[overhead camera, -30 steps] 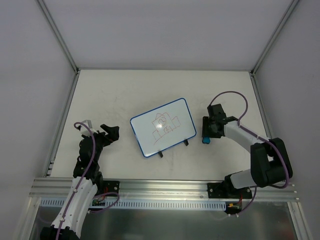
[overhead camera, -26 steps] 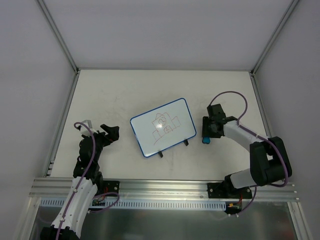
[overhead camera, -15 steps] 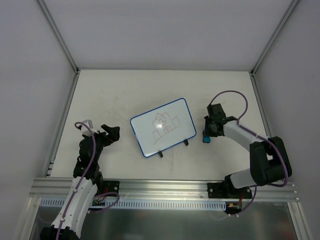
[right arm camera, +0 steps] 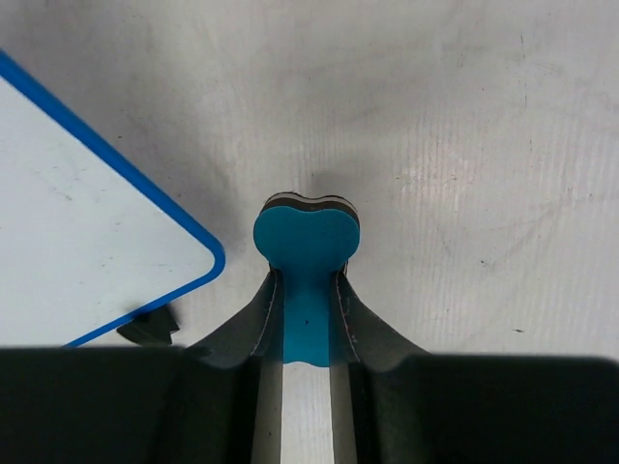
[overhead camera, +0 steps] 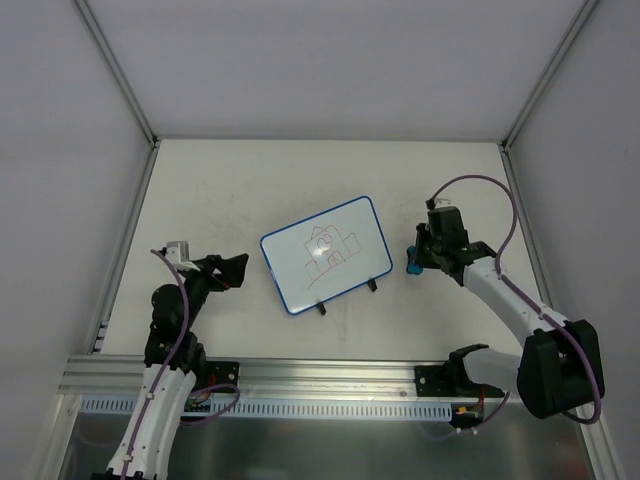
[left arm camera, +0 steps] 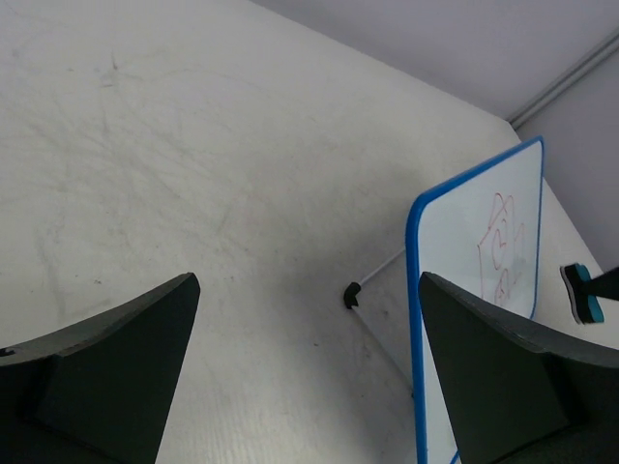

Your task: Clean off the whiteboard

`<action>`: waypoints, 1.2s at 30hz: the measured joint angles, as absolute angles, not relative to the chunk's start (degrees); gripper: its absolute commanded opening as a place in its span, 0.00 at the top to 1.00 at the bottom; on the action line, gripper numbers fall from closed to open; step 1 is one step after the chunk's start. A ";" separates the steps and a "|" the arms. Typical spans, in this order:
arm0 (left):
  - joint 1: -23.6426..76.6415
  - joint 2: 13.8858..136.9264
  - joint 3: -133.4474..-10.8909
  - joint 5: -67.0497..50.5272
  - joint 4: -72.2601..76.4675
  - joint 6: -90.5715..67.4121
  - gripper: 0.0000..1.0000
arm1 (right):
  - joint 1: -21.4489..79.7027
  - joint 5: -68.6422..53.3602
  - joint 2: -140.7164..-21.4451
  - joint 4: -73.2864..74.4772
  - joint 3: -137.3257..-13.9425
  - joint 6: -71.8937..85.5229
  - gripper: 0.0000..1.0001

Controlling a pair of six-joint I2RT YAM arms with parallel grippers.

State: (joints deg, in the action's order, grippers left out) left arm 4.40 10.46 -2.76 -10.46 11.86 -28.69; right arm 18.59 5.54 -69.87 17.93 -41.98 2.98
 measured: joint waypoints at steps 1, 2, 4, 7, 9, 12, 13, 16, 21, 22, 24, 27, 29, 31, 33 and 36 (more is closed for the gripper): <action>4.40 10.59 -2.76 -11.27 12.19 -28.69 0.08 | 18.59 5.21 -68.84 18.04 -41.98 2.98 0.98; 4.40 11.14 -2.76 -12.62 12.95 -28.71 0.17 | 18.63 4.97 -68.01 18.28 -41.98 2.96 0.98; 4.40 12.97 -2.74 -15.35 14.70 -28.56 0.24 | 18.79 4.27 -66.22 18.85 -41.98 2.96 0.98; 4.38 18.79 -2.74 -20.14 18.92 -28.67 0.29 | 19.64 3.46 -63.18 19.49 -42.09 2.90 0.94; 4.21 23.03 -2.70 -23.68 22.06 -28.95 0.27 | 20.67 2.68 -61.84 20.03 -42.81 2.72 0.94; 3.44 30.44 -2.68 -29.17 27.94 -29.71 0.27 | 23.20 2.09 -61.56 20.38 -45.17 2.28 0.94; 3.05 32.84 -2.66 -30.92 30.02 -30.09 0.28 | 24.36 2.09 -61.56 20.38 -46.19 2.15 0.94; 2.48 37.82 -2.61 -35.66 35.88 -31.31 0.30 | 27.49 2.11 -61.91 20.40 -49.10 1.74 0.93; 2.13 42.92 -2.61 -41.93 46.11 -33.69 0.37 | 30.68 2.13 -65.47 20.21 -53.32 0.32 0.94; 2.13 44.38 -2.61 -42.83 47.77 -33.98 0.37 | 31.22 2.15 -66.39 20.18 -53.91 0.08 0.94; 2.13 47.29 -2.61 -44.03 50.98 -34.68 0.34 | 32.05 2.31 -67.96 20.03 -54.76 -0.32 0.94; 2.13 53.36 -2.61 -45.50 55.44 -36.47 0.31 | 33.56 2.63 -70.06 19.64 -55.99 -0.84 0.94; 2.13 57.45 -2.61 -46.09 58.04 -37.54 0.31 | 34.52 2.79 -71.22 19.31 -56.99 -1.17 0.94; 2.13 59.72 -2.61 -46.24 60.25 -38.46 0.32 | 35.24 2.81 -72.31 18.92 -58.15 -1.48 0.94; 2.13 61.30 -2.63 -46.41 62.41 -39.38 0.33 | 35.90 2.79 -73.60 18.57 -59.66 -1.91 0.94; 2.13 62.72 -2.83 -46.85 64.25 -40.01 0.35 | 37.06 2.98 -75.77 18.09 -62.04 -2.70 0.94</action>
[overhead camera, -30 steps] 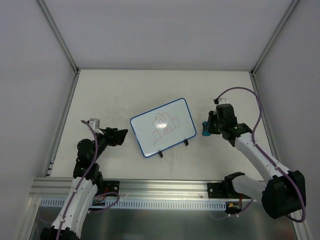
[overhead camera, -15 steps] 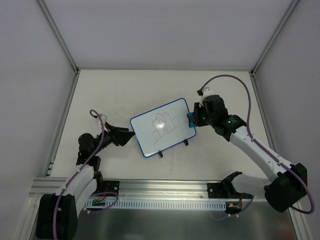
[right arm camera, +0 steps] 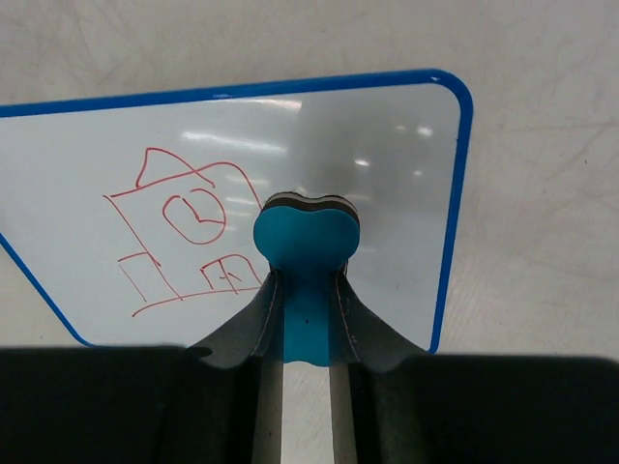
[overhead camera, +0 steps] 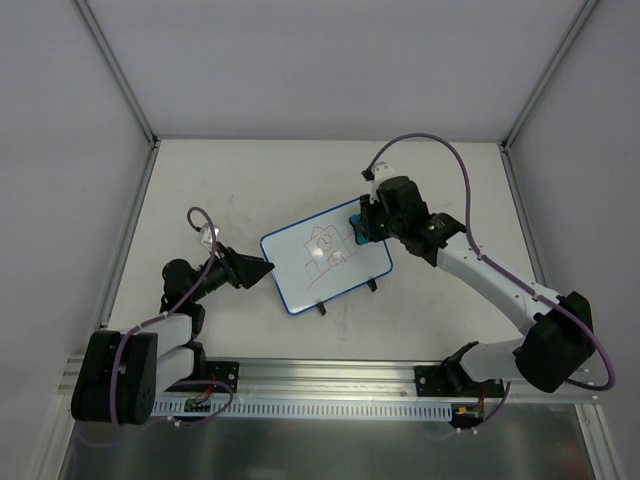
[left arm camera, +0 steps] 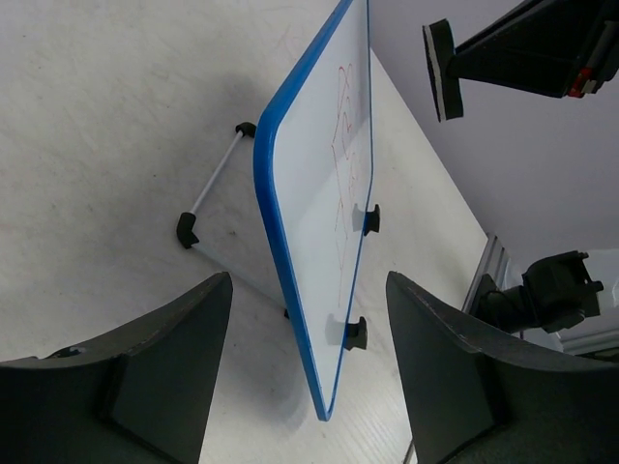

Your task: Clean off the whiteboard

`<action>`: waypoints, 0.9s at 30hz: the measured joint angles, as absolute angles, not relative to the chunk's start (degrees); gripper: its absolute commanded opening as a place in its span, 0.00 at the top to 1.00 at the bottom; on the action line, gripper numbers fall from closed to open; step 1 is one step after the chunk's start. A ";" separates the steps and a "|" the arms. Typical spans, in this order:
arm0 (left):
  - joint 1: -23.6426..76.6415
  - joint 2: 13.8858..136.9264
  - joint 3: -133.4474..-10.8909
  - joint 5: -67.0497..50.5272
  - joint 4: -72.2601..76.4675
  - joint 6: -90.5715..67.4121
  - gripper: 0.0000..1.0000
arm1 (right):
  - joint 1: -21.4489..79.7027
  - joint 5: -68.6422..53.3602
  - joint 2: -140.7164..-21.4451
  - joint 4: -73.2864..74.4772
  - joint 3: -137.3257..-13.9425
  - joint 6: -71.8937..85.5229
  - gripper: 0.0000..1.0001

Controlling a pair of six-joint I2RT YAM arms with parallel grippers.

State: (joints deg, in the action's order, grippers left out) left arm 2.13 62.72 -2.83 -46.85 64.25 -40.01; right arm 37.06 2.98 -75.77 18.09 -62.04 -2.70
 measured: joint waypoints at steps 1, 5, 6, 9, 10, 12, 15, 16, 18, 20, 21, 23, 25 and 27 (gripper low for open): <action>2.13 62.96 -3.03 -47.16 64.53 -40.14 0.37 | 37.60 3.20 -76.66 17.98 -62.92 -2.98 0.94; 2.13 64.42 -3.97 -48.12 67.48 -40.82 0.45 | 40.16 3.86 -80.58 17.17 -65.78 -4.14 0.95; 2.13 65.34 -4.12 -48.42 68.77 -41.06 0.46 | 40.93 4.10 -81.45 17.04 -66.26 -4.49 0.95; 2.13 69.10 -4.60 -49.36 71.18 -41.91 0.48 | 43.35 5.13 -83.20 16.56 -66.59 -5.43 0.95; 2.13 70.65 -4.80 -49.60 71.55 -42.52 0.50 | 44.31 5.45 -83.55 16.49 -66.61 -5.72 0.95; 2.13 73.97 -5.23 -50.50 72.03 -43.46 0.52 | 46.02 6.35 -84.07 15.81 -66.59 -6.28 0.95; 2.15 77.78 -5.80 -51.07 72.16 -44.45 0.53 | 48.03 7.42 -84.20 14.44 -66.59 -6.76 0.97; 2.15 78.52 -5.98 -51.18 72.18 -44.58 0.53 | 48.56 7.73 -84.20 13.74 -66.54 -6.90 0.97; 2.20 79.55 -6.35 -51.59 72.20 -44.86 0.54 | 49.69 8.64 -84.20 11.51 -66.26 -7.22 0.98; 2.28 79.92 -6.74 -52.01 72.23 -45.23 0.54 | 50.72 9.45 -84.20 9.56 -65.71 -7.66 0.97; 2.31 80.01 -6.98 -52.10 72.23 -45.45 0.56 | 51.24 9.91 -84.25 8.84 -65.43 -7.88 0.97; 2.63 80.25 -7.44 -52.27 72.36 -45.67 0.62 | 52.31 10.79 -84.47 7.90 -65.30 -8.29 0.97; 2.72 80.44 -7.84 -52.45 72.53 -45.84 0.64 | 53.12 11.66 -85.08 6.85 -65.30 -8.67 0.97; 3.07 80.73 -8.32 -52.53 72.71 -45.95 0.65 | 53.91 12.69 -86.02 6.07 -65.30 -8.97 0.98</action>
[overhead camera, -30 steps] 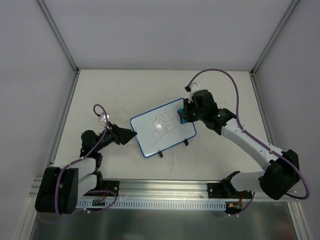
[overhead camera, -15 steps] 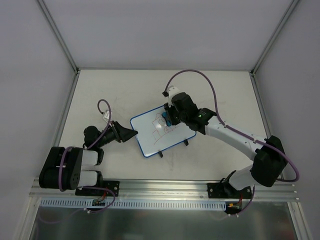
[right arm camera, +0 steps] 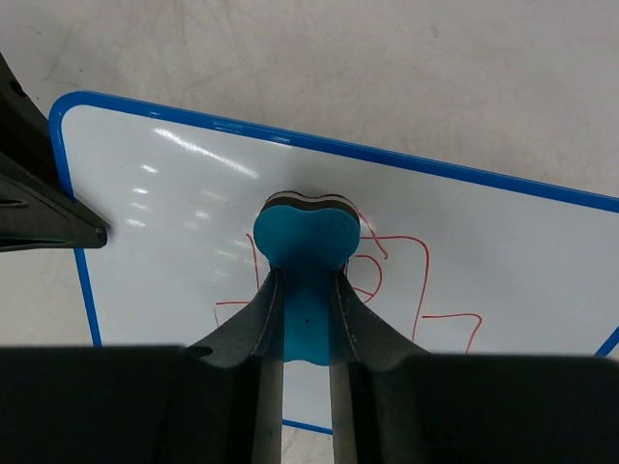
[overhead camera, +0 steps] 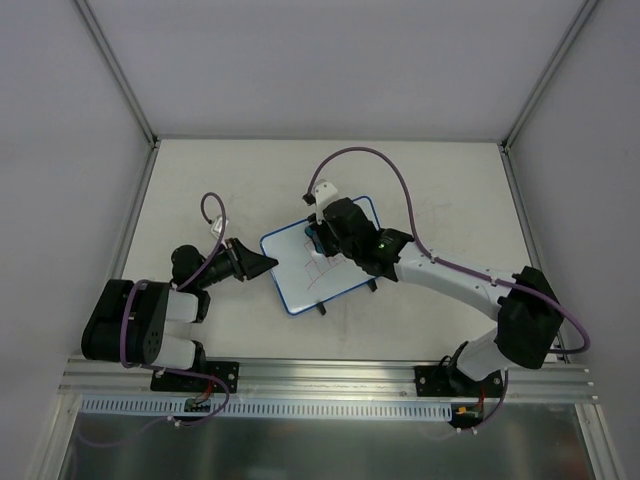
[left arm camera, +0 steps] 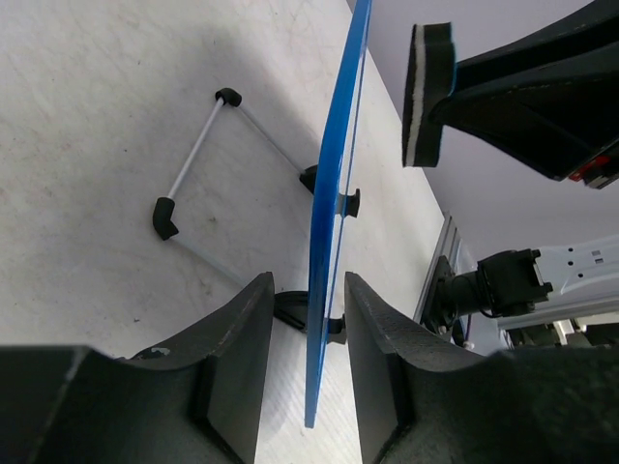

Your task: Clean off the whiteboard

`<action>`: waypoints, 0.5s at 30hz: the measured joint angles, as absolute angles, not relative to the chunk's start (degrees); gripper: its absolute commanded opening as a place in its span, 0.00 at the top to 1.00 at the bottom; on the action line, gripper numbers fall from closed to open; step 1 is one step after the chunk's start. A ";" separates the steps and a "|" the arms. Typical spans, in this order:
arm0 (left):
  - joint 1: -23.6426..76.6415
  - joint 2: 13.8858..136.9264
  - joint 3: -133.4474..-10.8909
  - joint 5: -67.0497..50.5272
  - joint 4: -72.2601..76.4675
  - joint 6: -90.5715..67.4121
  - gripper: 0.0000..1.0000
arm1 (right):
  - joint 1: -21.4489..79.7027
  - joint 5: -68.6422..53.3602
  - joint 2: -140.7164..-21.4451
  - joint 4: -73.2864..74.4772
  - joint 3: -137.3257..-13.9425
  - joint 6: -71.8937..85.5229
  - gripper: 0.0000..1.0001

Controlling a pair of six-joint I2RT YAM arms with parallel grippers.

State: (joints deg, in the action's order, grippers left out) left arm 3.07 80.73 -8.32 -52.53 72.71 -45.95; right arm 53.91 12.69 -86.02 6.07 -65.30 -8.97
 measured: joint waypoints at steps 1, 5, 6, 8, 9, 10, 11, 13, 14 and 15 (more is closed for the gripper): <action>3.27 80.90 -8.54 -52.58 72.75 -46.02 0.67 | 54.30 13.10 -86.56 5.87 -65.30 -9.13 0.97; 3.77 81.45 -9.28 -52.84 72.97 -46.33 0.70 | 55.20 14.20 -87.83 5.43 -65.30 -9.34 0.98; 3.90 81.52 -9.39 -53.04 73.03 -46.37 0.71 | 55.42 14.33 -87.92 5.34 -65.30 -9.37 0.98; 4.21 81.60 -9.58 -53.34 73.08 -46.52 0.71 | 55.77 14.57 -87.92 4.95 -65.30 -9.50 0.98; 4.21 81.69 -9.65 -53.49 73.10 -46.52 0.72 | 55.96 14.66 -87.92 4.67 -65.30 -9.52 0.97; 4.21 81.87 -9.78 -53.54 73.10 -46.57 0.72 | 56.21 14.72 -87.92 4.49 -65.30 -9.56 0.97; 4.21 82.08 -9.89 -53.54 73.12 -46.57 0.73 | 56.47 14.76 -87.92 4.29 -65.30 -9.67 0.98; 4.21 82.54 -10.09 -53.54 73.12 -46.68 0.76 | 57.04 14.81 -87.92 3.77 -65.30 -9.78 0.97; 4.21 82.74 -10.15 -53.54 73.12 -46.74 0.80 | 57.32 14.83 -87.92 3.51 -65.30 -9.93 0.98; 4.21 82.98 -10.22 -53.56 73.19 -46.85 0.82 | 57.63 14.87 -87.94 3.27 -65.30 -10.07 0.97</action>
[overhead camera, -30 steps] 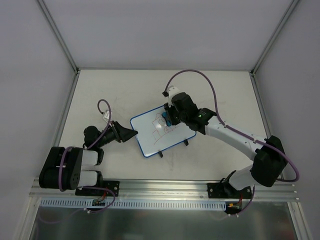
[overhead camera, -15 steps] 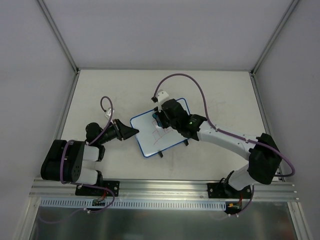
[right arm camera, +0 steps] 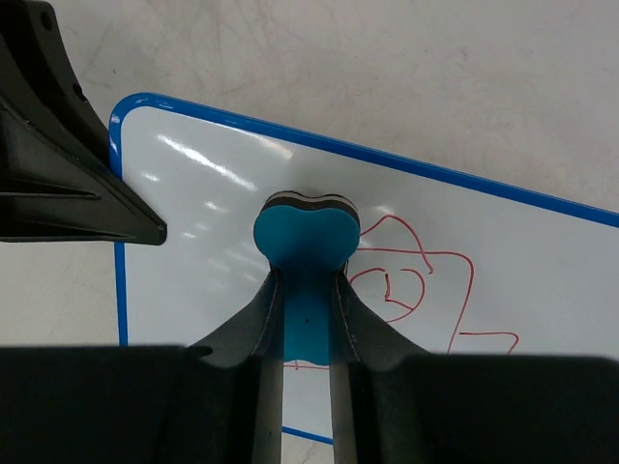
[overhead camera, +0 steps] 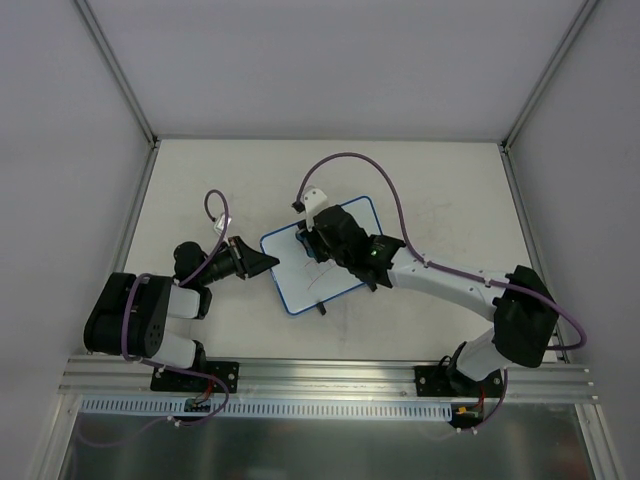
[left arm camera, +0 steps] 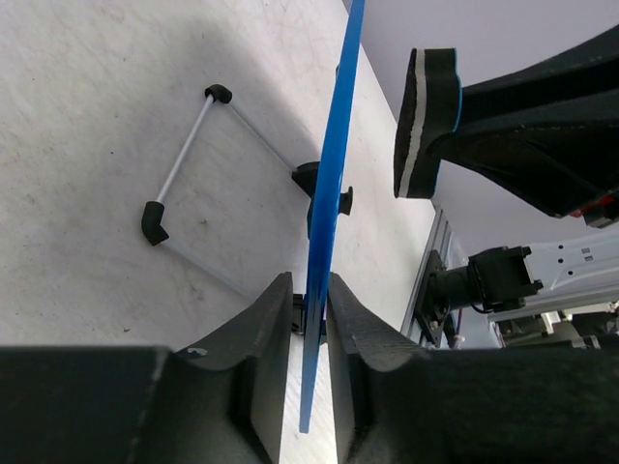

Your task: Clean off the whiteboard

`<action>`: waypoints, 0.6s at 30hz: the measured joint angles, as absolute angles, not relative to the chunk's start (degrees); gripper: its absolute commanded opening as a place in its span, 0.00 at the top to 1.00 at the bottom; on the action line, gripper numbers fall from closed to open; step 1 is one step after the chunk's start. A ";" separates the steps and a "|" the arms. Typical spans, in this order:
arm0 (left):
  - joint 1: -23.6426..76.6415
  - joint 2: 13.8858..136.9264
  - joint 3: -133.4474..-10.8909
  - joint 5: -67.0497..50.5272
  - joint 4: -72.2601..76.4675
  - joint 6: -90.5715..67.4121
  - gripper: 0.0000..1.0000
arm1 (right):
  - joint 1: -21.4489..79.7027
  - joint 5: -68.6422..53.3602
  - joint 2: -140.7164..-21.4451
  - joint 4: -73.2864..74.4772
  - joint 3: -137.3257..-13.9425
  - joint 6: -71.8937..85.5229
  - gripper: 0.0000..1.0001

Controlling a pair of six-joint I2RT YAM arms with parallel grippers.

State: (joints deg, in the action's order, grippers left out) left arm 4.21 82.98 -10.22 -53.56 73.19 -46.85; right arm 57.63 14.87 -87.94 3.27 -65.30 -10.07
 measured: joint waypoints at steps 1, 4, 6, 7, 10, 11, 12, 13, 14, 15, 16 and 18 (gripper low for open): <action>4.21 83.24 -10.31 -53.58 73.21 -46.96 0.84 | 57.87 14.87 -87.94 3.16 -65.30 -10.17 0.97; 4.49 83.64 -10.66 -53.80 73.49 -47.09 0.86 | 58.67 15.31 -88.33 2.74 -65.30 -10.63 0.98; 4.54 83.92 -10.81 -53.89 73.56 -47.16 0.87 | 59.16 15.84 -88.90 2.55 -65.30 -10.98 0.98; 4.54 84.09 -10.81 -53.95 73.67 -47.18 0.87 | 59.46 16.12 -89.27 2.55 -65.30 -11.16 0.98; 4.54 84.20 -10.81 -54.11 74.08 -47.22 0.96 | 60.29 16.82 -90.30 2.20 -65.30 -11.60 0.98; 4.54 84.27 -10.81 -54.48 74.37 -47.20 1.00 | 60.55 17.08 -90.52 1.98 -65.30 -11.70 0.98; 4.54 84.27 -10.90 -55.02 74.65 -47.18 1.00 | 60.75 17.23 -90.67 1.85 -65.30 -11.84 0.98; 4.54 84.27 -10.98 -55.31 74.81 -47.20 1.00 | 60.90 17.37 -90.74 1.72 -65.30 -11.94 0.98; 4.56 84.31 -11.11 -55.55 74.81 -47.20 1.00 | 61.04 17.50 -90.76 1.54 -65.28 -12.08 0.99; 4.56 84.42 -11.18 -55.64 74.81 -47.20 1.00 | 61.14 17.61 -90.78 1.15 -65.28 -12.16 0.99; 4.56 84.55 -11.20 -55.77 74.81 -47.20 1.00 | 61.21 17.67 -90.83 0.75 -65.28 -12.25 0.99; 4.54 84.86 -11.22 -56.07 74.81 -47.18 1.00 | 61.45 17.96 -90.83 -0.14 -65.21 -12.49 1.00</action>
State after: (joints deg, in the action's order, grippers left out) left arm 4.54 84.86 -11.22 -56.07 74.81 -47.18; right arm 61.45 17.96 -90.83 -0.14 -65.21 -12.49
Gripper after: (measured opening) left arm 0.067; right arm 0.202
